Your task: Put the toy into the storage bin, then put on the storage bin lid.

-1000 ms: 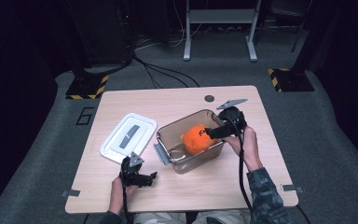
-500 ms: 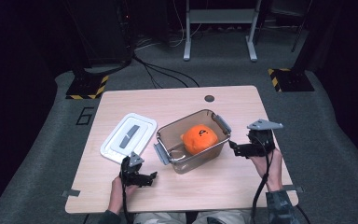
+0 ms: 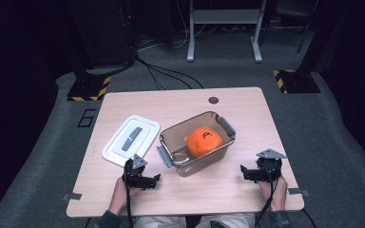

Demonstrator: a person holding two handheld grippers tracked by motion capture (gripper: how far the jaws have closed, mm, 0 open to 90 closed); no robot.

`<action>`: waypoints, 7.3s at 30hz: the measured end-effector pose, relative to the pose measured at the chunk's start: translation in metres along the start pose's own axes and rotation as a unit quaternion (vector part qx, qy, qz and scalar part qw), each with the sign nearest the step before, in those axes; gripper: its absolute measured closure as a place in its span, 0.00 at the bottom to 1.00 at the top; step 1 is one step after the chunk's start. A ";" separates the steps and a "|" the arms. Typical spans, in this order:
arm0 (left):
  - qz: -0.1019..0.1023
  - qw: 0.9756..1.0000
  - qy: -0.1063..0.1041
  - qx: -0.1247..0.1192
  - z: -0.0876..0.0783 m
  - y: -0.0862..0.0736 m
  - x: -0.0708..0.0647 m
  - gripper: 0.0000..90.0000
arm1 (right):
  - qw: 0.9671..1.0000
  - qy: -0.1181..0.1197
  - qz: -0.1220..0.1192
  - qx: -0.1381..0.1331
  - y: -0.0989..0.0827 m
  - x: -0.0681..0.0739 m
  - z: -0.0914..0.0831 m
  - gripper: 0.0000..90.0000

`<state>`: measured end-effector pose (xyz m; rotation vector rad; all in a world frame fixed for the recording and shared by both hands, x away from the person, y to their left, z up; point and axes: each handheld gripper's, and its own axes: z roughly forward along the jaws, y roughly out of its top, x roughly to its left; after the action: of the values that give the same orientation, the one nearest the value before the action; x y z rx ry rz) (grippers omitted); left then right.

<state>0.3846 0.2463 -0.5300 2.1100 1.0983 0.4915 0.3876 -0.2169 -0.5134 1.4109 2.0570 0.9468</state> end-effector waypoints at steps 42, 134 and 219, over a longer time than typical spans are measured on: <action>-0.054 0.997 0.055 -0.002 -0.003 0.052 0.122 0.11 | 1.000 -0.003 -0.002 0.030 -0.008 -0.003 0.016 0.00; 0.012 0.998 0.030 -0.061 -0.054 0.150 0.110 0.74 | 1.000 -0.004 -0.001 0.029 -0.008 -0.003 0.016 0.00; 0.175 0.975 -0.138 -0.017 0.000 0.220 -0.060 0.74 | 1.000 -0.003 0.003 0.027 -0.007 -0.003 0.015 0.00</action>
<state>0.4733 0.1095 -0.3709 2.2693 0.5600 0.3601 0.3950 -0.2170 -0.5292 1.4468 2.0890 0.8948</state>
